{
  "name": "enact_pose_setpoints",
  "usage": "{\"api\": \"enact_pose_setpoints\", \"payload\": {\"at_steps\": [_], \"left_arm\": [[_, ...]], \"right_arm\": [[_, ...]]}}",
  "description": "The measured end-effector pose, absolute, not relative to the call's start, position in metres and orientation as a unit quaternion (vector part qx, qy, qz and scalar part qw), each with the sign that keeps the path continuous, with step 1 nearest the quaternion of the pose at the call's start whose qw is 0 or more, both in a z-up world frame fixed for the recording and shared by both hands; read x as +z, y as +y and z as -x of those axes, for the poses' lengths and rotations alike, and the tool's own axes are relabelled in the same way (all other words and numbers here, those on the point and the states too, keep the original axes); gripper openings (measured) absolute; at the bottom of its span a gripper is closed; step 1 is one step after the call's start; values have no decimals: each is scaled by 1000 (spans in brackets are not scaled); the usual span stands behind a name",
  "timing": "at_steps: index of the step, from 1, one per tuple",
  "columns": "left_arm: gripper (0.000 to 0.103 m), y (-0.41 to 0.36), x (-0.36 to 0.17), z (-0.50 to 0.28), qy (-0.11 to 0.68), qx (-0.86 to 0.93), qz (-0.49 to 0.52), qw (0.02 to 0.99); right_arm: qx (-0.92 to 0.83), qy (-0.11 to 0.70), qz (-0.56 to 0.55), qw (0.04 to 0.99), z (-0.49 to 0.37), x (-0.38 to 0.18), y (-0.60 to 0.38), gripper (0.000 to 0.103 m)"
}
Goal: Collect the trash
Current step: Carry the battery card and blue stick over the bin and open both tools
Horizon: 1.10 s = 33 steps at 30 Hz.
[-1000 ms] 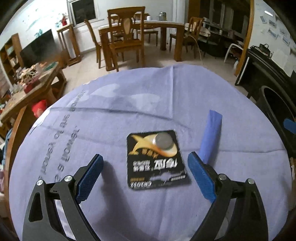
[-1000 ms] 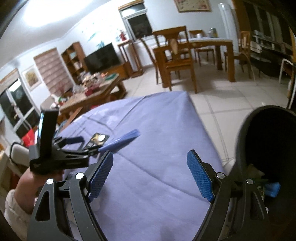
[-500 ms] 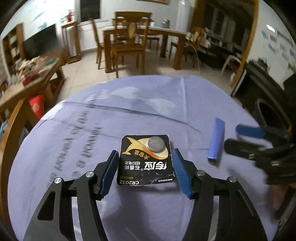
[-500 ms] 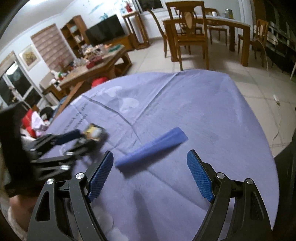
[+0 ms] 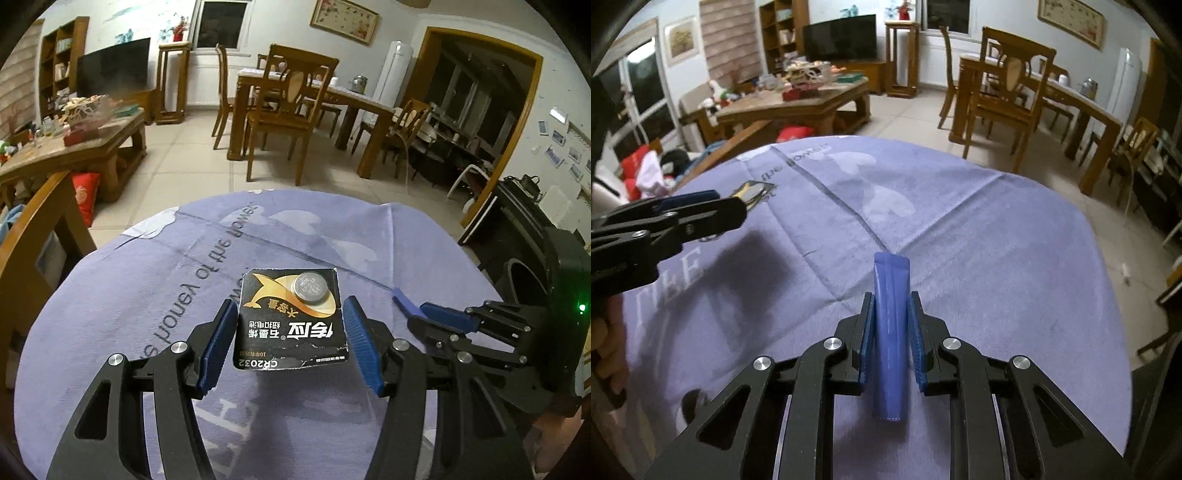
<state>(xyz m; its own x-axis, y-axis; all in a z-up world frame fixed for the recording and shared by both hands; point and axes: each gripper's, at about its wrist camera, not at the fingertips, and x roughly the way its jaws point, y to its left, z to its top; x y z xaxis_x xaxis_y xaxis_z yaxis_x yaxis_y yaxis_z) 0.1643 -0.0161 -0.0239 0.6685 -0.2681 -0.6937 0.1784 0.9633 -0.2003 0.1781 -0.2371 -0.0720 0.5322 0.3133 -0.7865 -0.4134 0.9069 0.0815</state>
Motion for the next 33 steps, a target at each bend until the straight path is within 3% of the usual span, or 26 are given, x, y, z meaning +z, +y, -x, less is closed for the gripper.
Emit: {"api": "enact_pose_setpoints", "payload": {"at_steps": [9, 17, 25, 33], "left_arm": [[58, -45, -12, -143, 332, -219, 63, 915], [58, -104, 6, -124, 307, -285, 59, 906], [58, -212, 25, -112, 304, -371, 48, 876], [58, -321, 10, -103, 316, -433, 34, 844]], "right_arm": [[232, 342, -81, 907, -124, -19, -332, 19], [118, 237, -163, 951, -65, 15, -477, 19], [-4, 176, -211, 962, -19, 9, -595, 19], [-69, 164, -249, 952, 7, -17, -676, 19]]}}
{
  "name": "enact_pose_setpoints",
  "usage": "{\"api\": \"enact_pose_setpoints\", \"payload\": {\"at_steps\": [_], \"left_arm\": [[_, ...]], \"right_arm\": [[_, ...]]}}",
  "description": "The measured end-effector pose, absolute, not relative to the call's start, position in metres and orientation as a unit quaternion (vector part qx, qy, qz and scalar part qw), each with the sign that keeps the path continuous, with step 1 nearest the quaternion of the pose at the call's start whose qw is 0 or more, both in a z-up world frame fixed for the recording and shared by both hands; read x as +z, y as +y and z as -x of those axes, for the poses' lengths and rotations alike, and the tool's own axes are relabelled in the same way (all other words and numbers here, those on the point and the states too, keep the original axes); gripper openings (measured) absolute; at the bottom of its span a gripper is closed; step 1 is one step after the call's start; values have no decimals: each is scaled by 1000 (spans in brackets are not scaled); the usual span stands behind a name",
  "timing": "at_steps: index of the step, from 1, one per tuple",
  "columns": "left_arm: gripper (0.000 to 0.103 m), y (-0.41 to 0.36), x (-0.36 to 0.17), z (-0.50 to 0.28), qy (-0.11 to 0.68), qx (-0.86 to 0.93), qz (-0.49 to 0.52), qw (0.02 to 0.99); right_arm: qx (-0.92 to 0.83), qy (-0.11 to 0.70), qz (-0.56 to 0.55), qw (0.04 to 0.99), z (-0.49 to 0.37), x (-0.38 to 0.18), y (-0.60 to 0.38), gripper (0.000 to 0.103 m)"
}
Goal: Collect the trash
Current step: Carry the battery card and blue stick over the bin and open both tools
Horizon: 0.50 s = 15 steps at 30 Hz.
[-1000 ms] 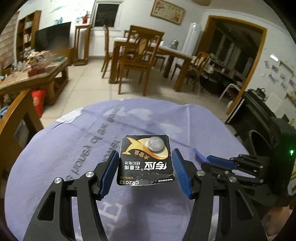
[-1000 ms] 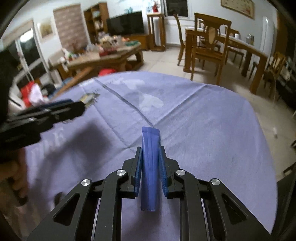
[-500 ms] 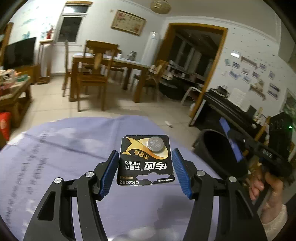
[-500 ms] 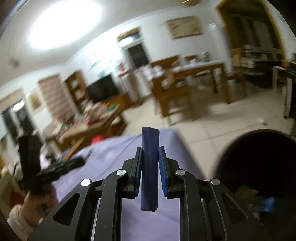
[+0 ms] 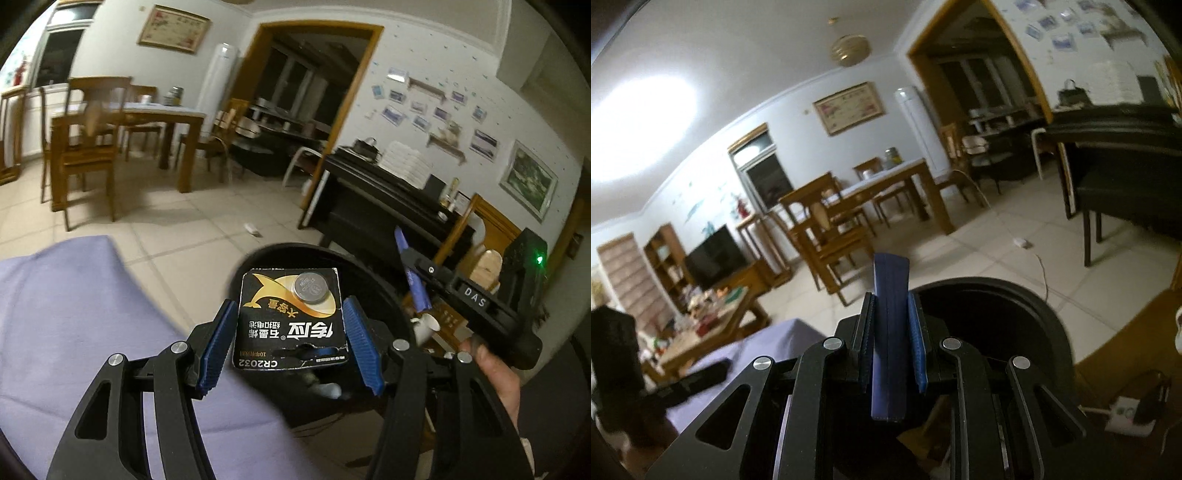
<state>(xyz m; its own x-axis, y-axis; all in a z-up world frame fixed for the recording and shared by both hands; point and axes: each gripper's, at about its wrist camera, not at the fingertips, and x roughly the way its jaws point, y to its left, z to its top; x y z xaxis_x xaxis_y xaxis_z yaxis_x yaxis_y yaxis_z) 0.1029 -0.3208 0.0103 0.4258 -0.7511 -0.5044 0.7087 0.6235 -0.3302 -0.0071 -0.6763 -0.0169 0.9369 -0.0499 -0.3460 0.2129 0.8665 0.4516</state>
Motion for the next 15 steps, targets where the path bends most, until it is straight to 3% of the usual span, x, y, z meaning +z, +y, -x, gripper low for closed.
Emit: {"api": "enact_pose_setpoints", "payload": {"at_steps": [15], "left_arm": [[59, -382, -21, -92, 347, -444, -3, 826]], "right_arm": [[-75, 175, -286, 939, 8, -50, -717, 19]]}}
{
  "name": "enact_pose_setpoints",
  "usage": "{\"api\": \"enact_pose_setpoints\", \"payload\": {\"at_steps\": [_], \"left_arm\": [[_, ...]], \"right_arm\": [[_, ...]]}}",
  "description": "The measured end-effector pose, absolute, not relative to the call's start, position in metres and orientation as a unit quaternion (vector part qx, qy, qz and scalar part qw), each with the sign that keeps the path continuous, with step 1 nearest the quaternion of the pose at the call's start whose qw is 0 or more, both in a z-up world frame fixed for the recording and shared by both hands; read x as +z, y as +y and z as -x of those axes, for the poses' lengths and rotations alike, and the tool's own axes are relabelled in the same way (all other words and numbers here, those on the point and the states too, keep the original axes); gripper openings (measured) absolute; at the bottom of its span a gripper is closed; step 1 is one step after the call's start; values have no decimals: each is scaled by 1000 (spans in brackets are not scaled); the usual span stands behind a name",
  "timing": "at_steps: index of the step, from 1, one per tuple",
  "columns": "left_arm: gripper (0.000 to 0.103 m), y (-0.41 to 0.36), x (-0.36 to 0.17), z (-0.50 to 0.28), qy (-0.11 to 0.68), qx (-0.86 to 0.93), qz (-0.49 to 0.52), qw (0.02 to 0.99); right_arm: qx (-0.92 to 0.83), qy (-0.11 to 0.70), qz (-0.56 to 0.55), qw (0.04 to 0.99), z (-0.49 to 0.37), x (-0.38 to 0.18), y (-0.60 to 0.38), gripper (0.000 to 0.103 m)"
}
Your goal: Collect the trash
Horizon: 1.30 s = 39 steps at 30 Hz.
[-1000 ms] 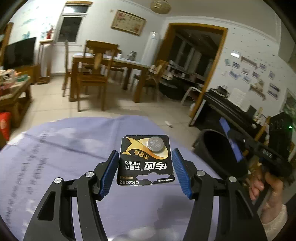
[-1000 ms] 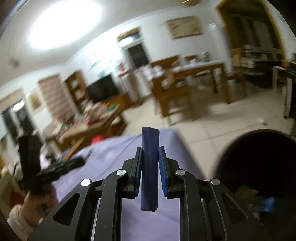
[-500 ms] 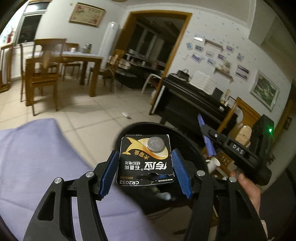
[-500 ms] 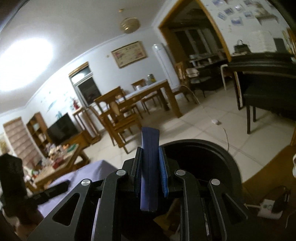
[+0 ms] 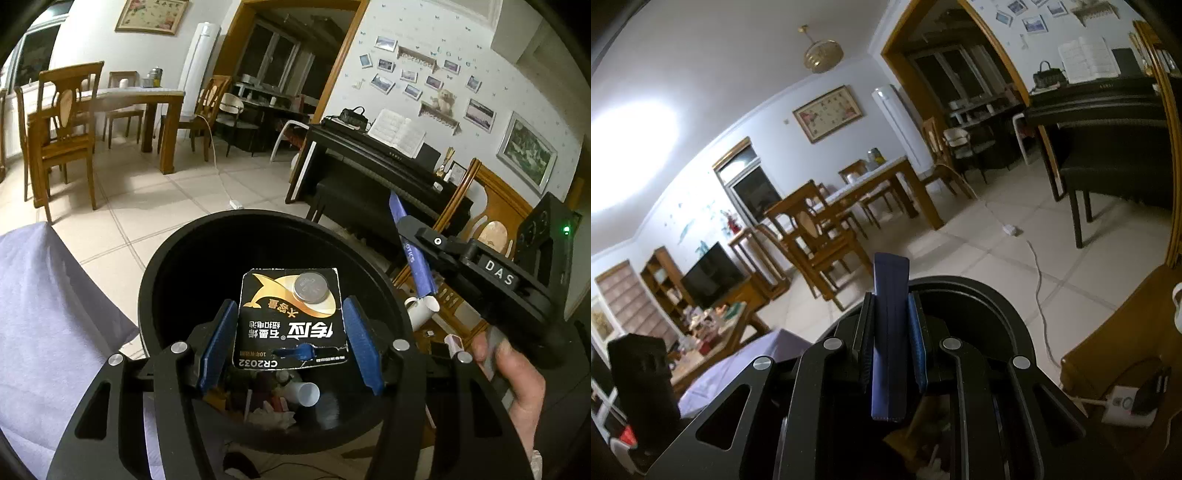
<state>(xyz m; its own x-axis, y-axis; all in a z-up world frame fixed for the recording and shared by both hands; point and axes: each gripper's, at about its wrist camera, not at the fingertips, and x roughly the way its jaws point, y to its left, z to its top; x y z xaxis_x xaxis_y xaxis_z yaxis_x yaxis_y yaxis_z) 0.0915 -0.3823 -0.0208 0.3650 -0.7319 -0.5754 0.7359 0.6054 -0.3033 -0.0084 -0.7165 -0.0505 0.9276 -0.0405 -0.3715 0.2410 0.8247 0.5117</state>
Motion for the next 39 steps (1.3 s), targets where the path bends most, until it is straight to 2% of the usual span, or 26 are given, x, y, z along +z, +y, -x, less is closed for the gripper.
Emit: {"api": "enact_pose_setpoints", "payload": {"at_steps": [11, 13, 14, 15, 16, 17, 18, 21, 24, 26, 34, 39], "left_arm": [[60, -401, -22, -91, 350, -446, -16, 824], [60, -403, -22, -91, 350, -441, -21, 826], [60, -404, -22, -92, 351, -440, -22, 826], [67, -403, -23, -92, 353, -441, -24, 825], [73, -403, -23, -92, 354, -440, -27, 825], [85, -404, -23, -91, 353, -438, -28, 826], [89, -403, -22, -89, 347, -437, -30, 829], [89, -401, -19, -86, 339, -437, -40, 832], [98, -396, -16, -83, 341, -432, -41, 834], [98, -388, -15, -81, 337, -430, -38, 837], [98, -331, 3, -73, 323, -393, -22, 860], [98, -266, 15, -63, 301, -356, -16, 885]], "right_arm": [[-82, 187, -296, 933, 5, -46, -699, 19], [-84, 196, -297, 931, 3, -48, -697, 23], [-87, 200, -300, 929, 2, -49, -696, 31], [-90, 200, -304, 927, 2, -49, -694, 44], [-92, 197, -308, 926, 2, -49, -693, 50], [-94, 195, -311, 925, 4, -49, -691, 57], [-96, 195, -311, 925, 4, -48, -687, 60], [-92, 194, -313, 925, 3, -48, -685, 63], [-90, 195, -314, 925, 3, -49, -679, 64], [-87, 195, -314, 925, 1, -49, -674, 69], [-53, 214, -293, 930, -17, -43, -634, 75], [-10, 238, -258, 936, -37, -35, -578, 86]]}}
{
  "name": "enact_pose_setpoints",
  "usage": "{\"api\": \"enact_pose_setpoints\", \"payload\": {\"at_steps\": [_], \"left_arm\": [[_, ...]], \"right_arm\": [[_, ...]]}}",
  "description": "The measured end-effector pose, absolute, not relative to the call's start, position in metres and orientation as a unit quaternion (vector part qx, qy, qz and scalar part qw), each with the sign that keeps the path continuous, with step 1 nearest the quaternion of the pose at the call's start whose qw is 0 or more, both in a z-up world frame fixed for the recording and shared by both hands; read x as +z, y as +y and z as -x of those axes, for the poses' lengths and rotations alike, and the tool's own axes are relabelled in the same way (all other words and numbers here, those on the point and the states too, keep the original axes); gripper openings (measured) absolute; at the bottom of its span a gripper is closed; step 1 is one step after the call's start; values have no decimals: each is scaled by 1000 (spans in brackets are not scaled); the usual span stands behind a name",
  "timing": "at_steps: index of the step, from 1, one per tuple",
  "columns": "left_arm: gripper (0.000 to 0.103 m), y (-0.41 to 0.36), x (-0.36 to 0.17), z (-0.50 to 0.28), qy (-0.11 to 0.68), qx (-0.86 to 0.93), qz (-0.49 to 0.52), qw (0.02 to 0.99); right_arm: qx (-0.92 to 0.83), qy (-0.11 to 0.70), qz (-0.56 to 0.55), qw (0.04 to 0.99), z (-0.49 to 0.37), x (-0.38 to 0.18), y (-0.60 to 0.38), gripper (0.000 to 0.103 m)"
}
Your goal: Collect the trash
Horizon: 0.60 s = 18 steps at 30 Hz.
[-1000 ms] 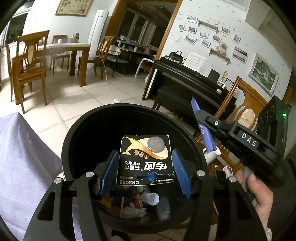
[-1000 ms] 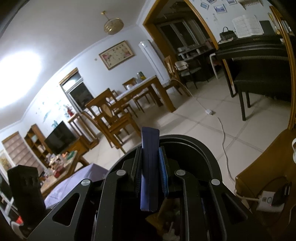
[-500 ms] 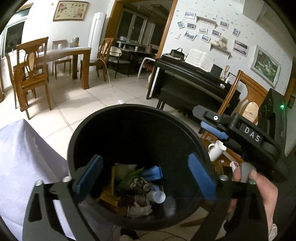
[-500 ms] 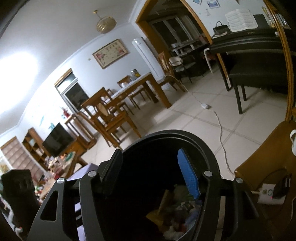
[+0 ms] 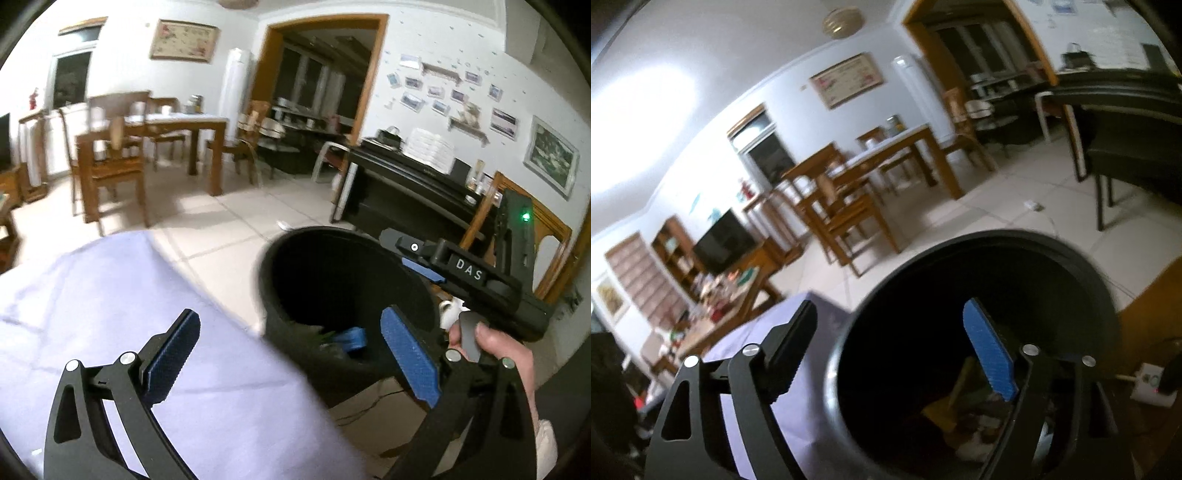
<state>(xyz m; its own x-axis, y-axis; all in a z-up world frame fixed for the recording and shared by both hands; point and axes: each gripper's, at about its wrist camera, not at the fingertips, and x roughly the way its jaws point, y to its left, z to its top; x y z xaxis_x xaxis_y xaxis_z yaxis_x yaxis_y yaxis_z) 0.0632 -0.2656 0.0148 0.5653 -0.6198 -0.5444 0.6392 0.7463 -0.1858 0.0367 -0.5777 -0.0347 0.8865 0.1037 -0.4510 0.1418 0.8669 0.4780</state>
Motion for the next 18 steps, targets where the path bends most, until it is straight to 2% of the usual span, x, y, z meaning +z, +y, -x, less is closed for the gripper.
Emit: {"api": "enact_pose_setpoints", "payload": {"at_steps": [6, 9, 13, 18], "left_arm": [[98, -170, 15, -63, 315, -255, -14, 914], [98, -120, 12, -60, 312, -196, -9, 929], [98, -68, 7, -52, 307, -137, 12, 942], [98, -28, 8, -45, 292, -81, 39, 952]], "right_arm": [[85, 282, -179, 939, -56, -26, -455, 97], [132, 292, -113, 941, -55, -22, -379, 98], [167, 276, -65, 944, -54, -11, -311, 98], [172, 230, -59, 956, -60, 0, -264, 98]]}}
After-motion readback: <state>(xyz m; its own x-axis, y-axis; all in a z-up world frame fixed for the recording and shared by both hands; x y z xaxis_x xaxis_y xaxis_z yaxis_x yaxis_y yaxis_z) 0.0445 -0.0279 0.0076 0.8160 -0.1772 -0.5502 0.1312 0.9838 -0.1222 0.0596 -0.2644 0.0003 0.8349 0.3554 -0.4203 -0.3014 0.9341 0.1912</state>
